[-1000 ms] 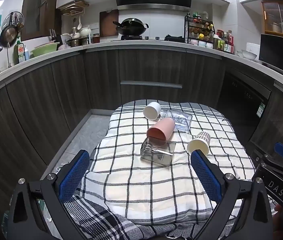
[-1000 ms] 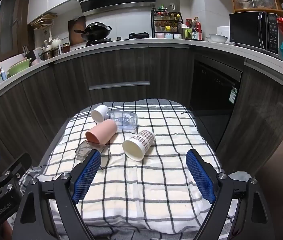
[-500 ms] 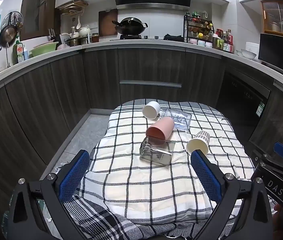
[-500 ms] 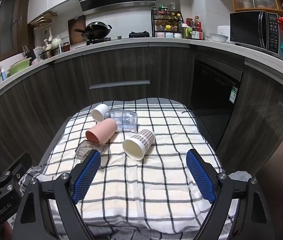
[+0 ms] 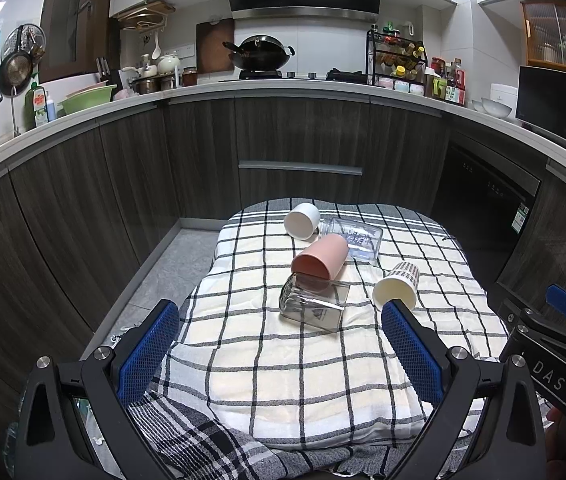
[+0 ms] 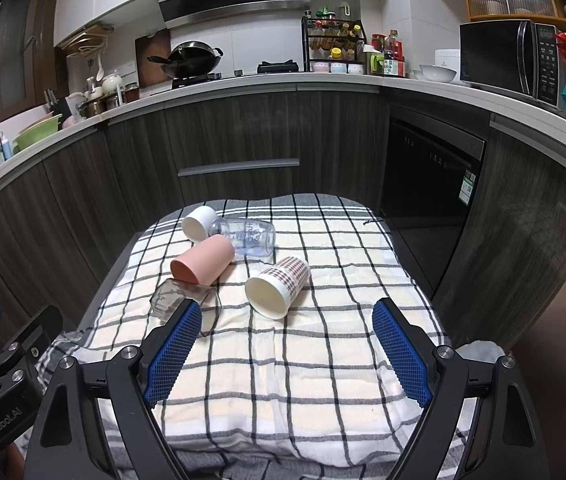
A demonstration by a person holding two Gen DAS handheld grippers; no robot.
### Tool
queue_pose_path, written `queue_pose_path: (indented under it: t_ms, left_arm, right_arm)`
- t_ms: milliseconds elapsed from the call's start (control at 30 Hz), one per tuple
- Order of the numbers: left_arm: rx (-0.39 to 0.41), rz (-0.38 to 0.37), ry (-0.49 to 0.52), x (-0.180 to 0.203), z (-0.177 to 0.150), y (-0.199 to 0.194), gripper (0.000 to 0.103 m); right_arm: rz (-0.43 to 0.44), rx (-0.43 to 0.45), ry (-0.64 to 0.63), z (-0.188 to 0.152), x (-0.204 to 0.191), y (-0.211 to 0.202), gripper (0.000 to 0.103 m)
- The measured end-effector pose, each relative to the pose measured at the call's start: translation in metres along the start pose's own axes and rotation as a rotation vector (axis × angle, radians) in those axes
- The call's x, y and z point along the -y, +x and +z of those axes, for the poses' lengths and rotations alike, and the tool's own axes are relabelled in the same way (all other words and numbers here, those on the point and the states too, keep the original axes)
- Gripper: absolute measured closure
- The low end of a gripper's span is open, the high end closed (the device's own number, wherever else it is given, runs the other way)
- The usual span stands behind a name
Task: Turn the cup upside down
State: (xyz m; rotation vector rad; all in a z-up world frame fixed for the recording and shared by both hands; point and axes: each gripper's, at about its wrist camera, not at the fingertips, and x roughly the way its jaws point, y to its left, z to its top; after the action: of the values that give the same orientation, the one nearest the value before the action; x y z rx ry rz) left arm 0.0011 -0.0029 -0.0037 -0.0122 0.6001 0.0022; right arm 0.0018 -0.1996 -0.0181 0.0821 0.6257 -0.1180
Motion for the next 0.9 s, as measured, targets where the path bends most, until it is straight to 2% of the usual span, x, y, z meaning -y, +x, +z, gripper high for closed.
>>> queue_pose_path:
  t_ms: [900]
  left_arm:
    - [-0.001, 0.0, 0.0, 0.0002, -0.0003, 0.0037, 0.0]
  right_arm:
    - [0.0, -0.003, 0.0, 0.0006, 0.0008, -0.0013, 0.016]
